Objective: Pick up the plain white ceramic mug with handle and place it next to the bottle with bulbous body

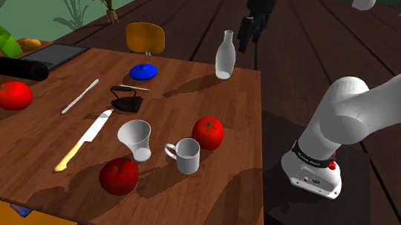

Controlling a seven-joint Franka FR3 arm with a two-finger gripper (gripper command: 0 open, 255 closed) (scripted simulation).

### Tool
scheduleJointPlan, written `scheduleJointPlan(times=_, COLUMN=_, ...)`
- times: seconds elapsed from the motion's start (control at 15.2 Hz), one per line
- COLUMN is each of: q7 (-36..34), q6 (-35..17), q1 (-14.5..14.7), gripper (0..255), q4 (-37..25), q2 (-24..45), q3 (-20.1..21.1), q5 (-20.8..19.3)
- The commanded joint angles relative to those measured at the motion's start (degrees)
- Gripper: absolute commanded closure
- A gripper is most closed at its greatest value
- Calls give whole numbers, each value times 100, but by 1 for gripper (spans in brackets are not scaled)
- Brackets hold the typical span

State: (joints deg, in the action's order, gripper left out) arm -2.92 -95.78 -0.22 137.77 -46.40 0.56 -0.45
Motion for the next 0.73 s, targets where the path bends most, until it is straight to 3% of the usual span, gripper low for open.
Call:
scheduleJointPlan(times=0.0, q7=0, q6=0, q1=0, gripper=0, q4=0, q2=0, q3=0, q5=0)
scheduleJointPlan(times=0.66, q7=-1622, q6=-963, q1=278, gripper=0, q4=806, q2=421, q3=1173, q5=844)
